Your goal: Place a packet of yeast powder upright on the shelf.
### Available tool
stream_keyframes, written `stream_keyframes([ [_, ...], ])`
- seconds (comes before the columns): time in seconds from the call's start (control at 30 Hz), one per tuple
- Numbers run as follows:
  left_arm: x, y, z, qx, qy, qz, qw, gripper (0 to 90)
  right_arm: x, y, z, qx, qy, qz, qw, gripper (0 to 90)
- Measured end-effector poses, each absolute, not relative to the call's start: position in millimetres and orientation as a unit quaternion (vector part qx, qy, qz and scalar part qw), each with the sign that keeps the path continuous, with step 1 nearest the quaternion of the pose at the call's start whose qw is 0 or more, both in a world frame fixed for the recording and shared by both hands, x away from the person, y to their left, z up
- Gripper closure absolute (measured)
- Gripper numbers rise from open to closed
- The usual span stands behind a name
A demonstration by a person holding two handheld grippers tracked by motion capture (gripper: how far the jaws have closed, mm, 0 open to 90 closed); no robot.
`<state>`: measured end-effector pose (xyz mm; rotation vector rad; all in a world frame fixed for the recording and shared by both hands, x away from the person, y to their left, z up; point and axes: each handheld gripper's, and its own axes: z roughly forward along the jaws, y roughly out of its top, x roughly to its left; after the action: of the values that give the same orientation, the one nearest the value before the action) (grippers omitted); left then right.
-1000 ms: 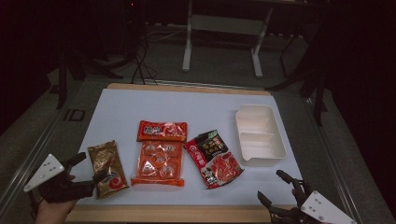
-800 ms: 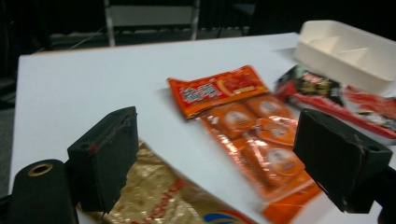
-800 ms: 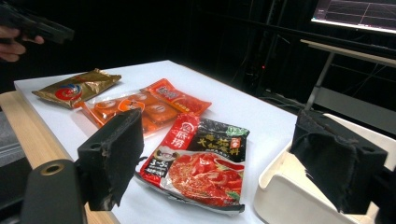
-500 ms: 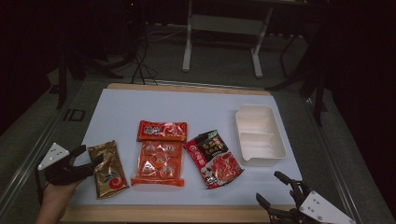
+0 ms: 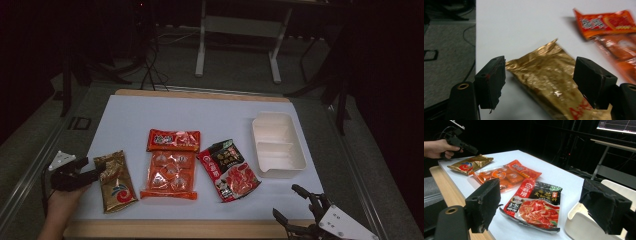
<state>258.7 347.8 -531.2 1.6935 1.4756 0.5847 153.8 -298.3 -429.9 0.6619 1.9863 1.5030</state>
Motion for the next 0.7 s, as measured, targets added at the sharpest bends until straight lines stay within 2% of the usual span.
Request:
stream_keyframes([
  [0.3,272,352,-541,0.664,0.613,0.206,0.376,25.6,155,-297,-431,0.245,0.744,0.559,0.272,16.3],
  [0.47,279,347,-543,0.682,0.612,0.182,0.356,25.7,155,-297,-432,0.246,0.746,0.558,0.269,16.3],
  [0.7,280,342,-542,0.702,0.598,0.164,0.351,42.7,155,-296,-432,0.243,0.747,0.557,0.27,16.3],
])
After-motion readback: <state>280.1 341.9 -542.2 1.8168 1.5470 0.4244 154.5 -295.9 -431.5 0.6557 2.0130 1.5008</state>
